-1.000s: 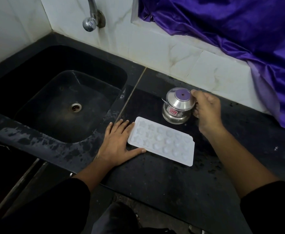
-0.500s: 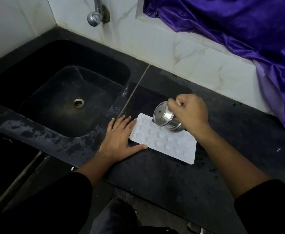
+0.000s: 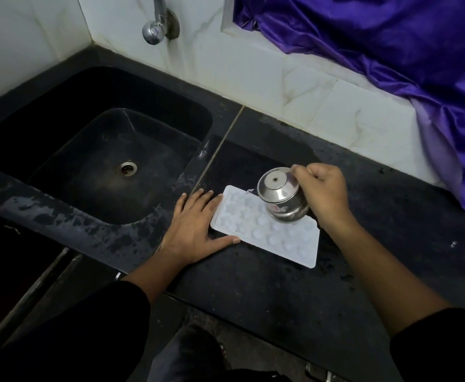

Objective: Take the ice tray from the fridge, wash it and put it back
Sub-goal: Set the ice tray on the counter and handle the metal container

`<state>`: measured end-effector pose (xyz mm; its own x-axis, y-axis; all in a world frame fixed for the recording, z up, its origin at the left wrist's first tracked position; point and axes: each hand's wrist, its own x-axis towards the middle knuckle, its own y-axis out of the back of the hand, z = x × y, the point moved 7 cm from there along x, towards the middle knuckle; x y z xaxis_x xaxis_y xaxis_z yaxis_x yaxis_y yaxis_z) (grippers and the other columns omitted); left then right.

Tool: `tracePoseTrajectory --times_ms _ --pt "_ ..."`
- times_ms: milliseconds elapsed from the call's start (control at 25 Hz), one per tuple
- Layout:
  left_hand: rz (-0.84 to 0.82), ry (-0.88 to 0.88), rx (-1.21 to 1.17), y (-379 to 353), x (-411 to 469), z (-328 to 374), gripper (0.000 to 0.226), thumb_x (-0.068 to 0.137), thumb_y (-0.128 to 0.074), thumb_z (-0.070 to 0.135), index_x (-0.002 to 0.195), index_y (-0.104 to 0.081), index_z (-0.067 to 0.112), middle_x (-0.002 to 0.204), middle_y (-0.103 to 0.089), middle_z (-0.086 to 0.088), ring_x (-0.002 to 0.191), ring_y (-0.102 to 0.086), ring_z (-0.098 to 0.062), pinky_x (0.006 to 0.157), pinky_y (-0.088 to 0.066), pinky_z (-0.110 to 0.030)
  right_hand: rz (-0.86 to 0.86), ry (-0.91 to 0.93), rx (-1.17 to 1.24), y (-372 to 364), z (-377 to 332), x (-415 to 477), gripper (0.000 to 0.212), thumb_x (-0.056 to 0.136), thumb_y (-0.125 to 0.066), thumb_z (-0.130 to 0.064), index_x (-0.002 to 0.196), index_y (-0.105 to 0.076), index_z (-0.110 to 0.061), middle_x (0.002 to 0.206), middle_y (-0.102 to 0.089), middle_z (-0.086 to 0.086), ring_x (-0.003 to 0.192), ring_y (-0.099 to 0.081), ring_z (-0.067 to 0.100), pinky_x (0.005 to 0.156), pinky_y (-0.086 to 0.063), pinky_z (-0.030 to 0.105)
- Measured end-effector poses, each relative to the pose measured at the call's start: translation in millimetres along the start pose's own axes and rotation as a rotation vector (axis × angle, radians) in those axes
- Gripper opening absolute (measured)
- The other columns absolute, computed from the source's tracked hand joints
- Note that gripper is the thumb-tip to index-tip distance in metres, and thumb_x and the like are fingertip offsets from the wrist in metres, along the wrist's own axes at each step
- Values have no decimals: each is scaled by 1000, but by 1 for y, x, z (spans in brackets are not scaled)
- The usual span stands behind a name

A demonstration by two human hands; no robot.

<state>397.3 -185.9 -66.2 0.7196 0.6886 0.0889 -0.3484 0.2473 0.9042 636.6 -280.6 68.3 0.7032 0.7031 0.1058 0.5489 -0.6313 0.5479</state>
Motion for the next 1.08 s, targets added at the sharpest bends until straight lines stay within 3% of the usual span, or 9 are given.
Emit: tracePoseTrajectory --times_ms 80,240,320,440,560,760,960,1080 --pt "4 2 -3 0 1 0 115 77 -37 101 163 -36 24 168 -39 -3 160 -23 -22 132 -5 -52 33 -91 236 11 8 -4 46 96 -69 -19 63 -50 7 56 -45 7 52 -43 13 55 -38 26" --pt "4 4 7 0 0 0 113 77 -42 99 162 -36 26 168 -39 -2 160 -23 -22 132 -6 -52 81 -212 535 24 13 -7 34 99 -66 -18 65 -61 -14 49 -49 -9 44 -41 4 46 -33 19" --pt "11 1 7 0 0 0 112 78 -44 99 162 -37 25 167 -40 -1 160 -24 -22 132 -6 -52 88 -192 540 28 11 -5 31 98 -68 -17 69 -64 -6 54 -54 -3 49 -47 9 51 -39 22" --pt "22 -3 -6 0 0 0 111 78 -44 98 161 -39 25 166 -42 -1 159 -26 -22 132 -5 -51 64 -65 306 28 7 -1 44 93 -71 -20 65 -53 8 61 -49 12 59 -44 21 62 -41 31" --pt "19 -5 -4 0 0 1 111 78 -44 99 161 -38 25 166 -41 -1 159 -25 -21 132 -5 -51 24 79 -38 20 -2 -1 52 89 -71 -25 51 -38 -13 49 -37 0 49 -34 14 54 -40 38" --pt "8 0 1 0 0 0 113 77 -43 99 163 -36 25 168 -39 -1 160 -23 -21 132 -3 -50 0 196 -478 -2 -18 -12 47 90 -65 -35 58 -48 -5 51 -47 9 47 -44 22 51 -36 32" --pt "8 0 -6 0 -1 0 113 77 -40 100 162 -37 25 167 -39 -2 160 -23 -22 132 -4 -50 -13 222 -627 -14 -28 -14 49 91 -62 -37 55 -40 -13 48 -41 -1 47 -42 18 50 -25 29" --pt "4 -1 -5 0 0 0 113 78 -42 99 163 -36 25 168 -39 -1 160 -23 -21 132 -4 -51 10 222 -568 -6 -21 -13 49 91 -64 -36 56 -43 -9 49 -42 5 46 -40 19 50 -29 30"
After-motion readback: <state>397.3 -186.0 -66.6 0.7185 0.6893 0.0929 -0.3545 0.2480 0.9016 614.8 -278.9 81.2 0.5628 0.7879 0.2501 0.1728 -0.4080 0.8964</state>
